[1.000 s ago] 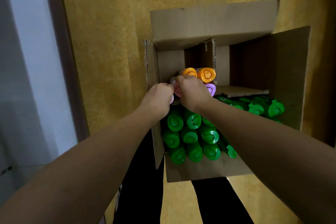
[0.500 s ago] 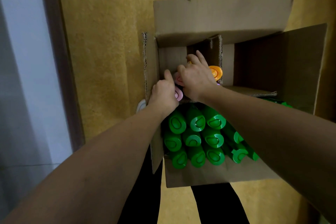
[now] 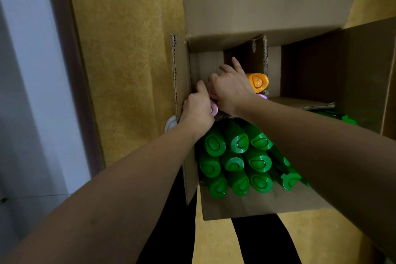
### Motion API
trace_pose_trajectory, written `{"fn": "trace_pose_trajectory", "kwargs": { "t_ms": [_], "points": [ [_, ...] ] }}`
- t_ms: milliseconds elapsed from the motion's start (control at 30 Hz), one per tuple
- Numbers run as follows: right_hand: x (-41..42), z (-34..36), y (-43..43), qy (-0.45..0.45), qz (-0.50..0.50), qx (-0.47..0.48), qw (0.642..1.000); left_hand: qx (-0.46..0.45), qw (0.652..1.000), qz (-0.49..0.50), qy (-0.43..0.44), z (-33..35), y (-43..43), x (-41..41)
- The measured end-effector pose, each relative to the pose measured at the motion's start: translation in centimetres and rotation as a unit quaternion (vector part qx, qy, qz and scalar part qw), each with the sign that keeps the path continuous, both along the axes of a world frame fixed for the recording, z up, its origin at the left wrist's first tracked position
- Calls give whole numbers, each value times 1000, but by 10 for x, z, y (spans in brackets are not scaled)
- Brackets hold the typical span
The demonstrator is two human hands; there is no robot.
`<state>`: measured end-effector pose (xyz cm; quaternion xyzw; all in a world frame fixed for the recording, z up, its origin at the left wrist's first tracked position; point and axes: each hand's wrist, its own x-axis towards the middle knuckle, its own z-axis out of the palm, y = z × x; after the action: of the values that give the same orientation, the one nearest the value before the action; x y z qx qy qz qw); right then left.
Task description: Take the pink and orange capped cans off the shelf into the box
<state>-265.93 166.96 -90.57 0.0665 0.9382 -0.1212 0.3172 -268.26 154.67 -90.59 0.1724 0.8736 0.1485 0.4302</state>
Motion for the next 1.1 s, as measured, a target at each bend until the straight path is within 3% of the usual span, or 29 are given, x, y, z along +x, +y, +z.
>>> {"fn": "trace_pose_trajectory", "kwargs": {
  "t_ms": [567,867,1100],
  "points": [
    [-17,5,6,-40,-65,-38,996,43,975,190,-110,-8,6,9],
    [6,8,23,-1,-140,-74,987,37,971,191,-140,7,6,7],
    [19,54,54,10,-173,-39,984,38,978,179,-101,47,18,1]
  ]
}}
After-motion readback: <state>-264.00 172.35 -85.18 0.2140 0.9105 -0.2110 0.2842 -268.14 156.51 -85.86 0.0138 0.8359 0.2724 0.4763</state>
